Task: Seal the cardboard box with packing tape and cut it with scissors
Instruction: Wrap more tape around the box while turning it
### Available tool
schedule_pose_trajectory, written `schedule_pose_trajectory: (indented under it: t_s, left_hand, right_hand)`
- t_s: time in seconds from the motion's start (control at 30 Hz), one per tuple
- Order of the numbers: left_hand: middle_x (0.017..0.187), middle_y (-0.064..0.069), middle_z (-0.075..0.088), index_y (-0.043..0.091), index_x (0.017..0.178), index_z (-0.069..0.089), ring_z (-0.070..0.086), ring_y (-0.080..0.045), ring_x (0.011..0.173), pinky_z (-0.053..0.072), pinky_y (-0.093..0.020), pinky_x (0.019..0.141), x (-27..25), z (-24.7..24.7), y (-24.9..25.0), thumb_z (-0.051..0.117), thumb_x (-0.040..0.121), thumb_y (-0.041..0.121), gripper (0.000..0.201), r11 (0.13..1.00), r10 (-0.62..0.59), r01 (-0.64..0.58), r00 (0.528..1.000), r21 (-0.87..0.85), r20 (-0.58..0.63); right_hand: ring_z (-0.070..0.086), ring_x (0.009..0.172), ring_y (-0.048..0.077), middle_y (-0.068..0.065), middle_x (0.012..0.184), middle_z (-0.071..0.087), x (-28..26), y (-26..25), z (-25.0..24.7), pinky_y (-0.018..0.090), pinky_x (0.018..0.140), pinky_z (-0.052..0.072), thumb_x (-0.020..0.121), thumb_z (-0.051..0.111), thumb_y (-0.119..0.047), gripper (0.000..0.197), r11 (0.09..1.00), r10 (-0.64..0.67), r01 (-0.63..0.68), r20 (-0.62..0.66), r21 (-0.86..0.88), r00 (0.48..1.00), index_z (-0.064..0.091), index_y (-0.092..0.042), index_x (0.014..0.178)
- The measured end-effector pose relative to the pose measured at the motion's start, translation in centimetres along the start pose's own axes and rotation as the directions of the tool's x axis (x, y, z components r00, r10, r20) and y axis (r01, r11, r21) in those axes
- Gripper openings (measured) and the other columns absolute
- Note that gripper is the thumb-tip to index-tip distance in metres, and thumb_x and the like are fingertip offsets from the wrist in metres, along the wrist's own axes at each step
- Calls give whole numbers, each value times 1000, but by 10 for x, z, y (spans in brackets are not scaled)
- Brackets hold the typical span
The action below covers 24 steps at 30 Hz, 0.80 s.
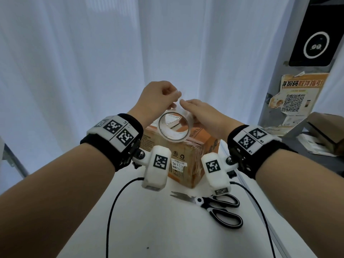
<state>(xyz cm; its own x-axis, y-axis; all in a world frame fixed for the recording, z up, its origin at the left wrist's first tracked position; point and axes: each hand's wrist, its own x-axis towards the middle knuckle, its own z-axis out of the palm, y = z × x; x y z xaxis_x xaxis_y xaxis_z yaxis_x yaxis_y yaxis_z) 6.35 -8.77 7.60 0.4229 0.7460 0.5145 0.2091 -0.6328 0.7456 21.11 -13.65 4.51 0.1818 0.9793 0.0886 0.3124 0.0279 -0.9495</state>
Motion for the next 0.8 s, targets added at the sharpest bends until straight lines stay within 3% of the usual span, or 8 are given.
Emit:
schedule_pose_trajectory:
  t_s: [0.1,0.17,0.27,0.37,0.43,0.6,0.7,0.8]
  left_hand:
    - [85,-1,61,-1,92,67,70,-20,70,58,-29,73,2,-1,0,62,90,22,25,997,-20,17,999,-79,-33]
    - [78,-2,62,-1,90,68,70,-19,69,59,-29,71,1,-3,-4,63,89,20,23,991,-68,61,996,-117,-60]
    - [75,-11,68,0,86,69,68,-18,67,59,-29,71,-3,-5,-13,65,86,14,15,987,-123,113,989,-116,-82]
    - [82,-22,71,-2,91,66,65,-22,70,58,-36,77,-8,-5,-26,67,82,8,13,971,-207,191,973,-146,-104]
    - [83,-22,71,-1,89,66,65,-24,72,57,-37,79,-12,-2,-34,68,82,7,11,951,-273,259,959,-169,-68]
    - [81,-13,72,0,94,64,67,-19,66,56,-25,61,-23,11,-51,62,90,15,16,915,-372,362,928,-177,-27]
    - [81,-9,72,6,92,64,69,-19,65,56,-28,62,-19,17,-58,60,90,24,18,923,-366,352,928,-154,-72]
    - [84,-10,72,7,89,66,70,-20,68,59,-33,66,-6,20,-61,59,90,26,20,940,-329,307,932,-151,-152]
  right_hand:
    - [63,98,24,8,115,64,3,6,0,41,90,49,89,57,-37,28,992,-49,54,-40,114,998,61,-24,113]
    - [64,94,23,6,106,67,3,5,-1,41,90,52,86,60,-33,18,994,-109,111,-103,11,989,65,-28,102]
    - [62,92,17,0,102,63,5,-5,-6,27,78,51,85,61,-29,22,961,-217,183,-153,-206,964,65,-25,106]
    - [55,98,12,-3,108,59,12,-12,-9,25,84,44,85,59,-29,32,829,-324,243,-79,-504,943,63,-20,115]
    - [51,102,11,-3,112,57,16,-11,-8,25,88,41,85,59,-32,34,737,-329,233,-36,-635,944,62,-20,117]
    - [52,110,15,-2,120,58,23,6,-4,37,94,45,84,58,-38,31,659,-288,192,-7,-727,958,61,-24,111]
    - [52,102,14,-4,108,55,30,13,-6,36,89,46,82,60,-44,30,691,-282,172,-43,-702,958,61,-24,105]
    - [53,103,17,-4,111,57,45,19,-14,33,79,41,81,60,-52,38,611,-255,123,-48,-782,966,59,-24,106]
